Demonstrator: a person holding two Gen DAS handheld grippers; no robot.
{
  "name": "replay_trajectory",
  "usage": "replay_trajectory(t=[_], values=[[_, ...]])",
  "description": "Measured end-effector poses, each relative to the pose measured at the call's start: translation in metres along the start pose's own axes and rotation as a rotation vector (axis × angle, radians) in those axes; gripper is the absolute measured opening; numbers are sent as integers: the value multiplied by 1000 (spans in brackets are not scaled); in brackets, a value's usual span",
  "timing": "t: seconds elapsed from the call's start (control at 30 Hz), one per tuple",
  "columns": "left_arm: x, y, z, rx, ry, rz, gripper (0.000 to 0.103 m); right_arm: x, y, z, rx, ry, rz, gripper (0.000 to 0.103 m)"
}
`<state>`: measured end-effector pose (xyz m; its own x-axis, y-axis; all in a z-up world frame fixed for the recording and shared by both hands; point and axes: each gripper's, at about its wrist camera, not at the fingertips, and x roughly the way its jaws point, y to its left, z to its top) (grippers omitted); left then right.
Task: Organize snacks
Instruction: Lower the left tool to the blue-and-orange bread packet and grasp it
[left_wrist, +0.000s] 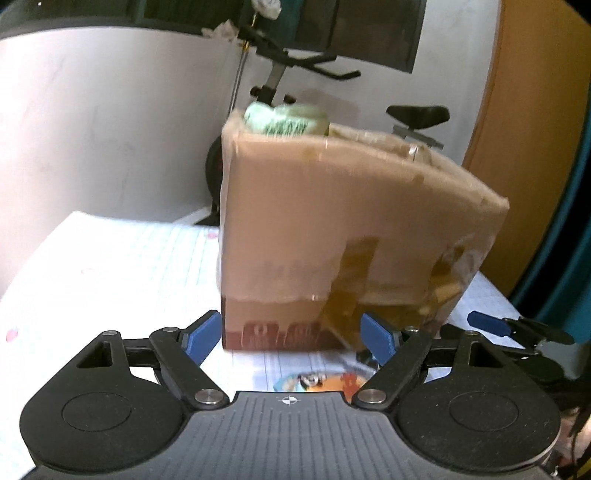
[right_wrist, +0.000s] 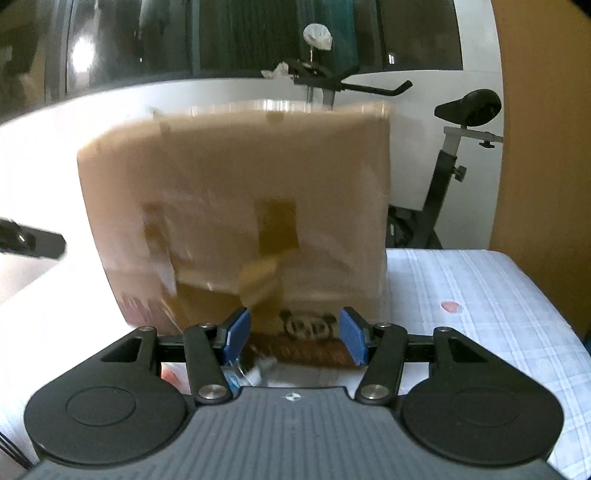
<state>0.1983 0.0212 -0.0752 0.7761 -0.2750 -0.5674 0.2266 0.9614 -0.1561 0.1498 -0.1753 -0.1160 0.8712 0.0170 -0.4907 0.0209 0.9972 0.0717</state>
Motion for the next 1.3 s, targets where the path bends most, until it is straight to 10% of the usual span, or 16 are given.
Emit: replay_trajectory(t=[1.1,1.3], values=[[71,-39,-69,82,235,-1,91,14,13,-40,-23,48,11,57],[65,-30,-71,74,195,-11,74,16,9,-39,0,59,26,57]])
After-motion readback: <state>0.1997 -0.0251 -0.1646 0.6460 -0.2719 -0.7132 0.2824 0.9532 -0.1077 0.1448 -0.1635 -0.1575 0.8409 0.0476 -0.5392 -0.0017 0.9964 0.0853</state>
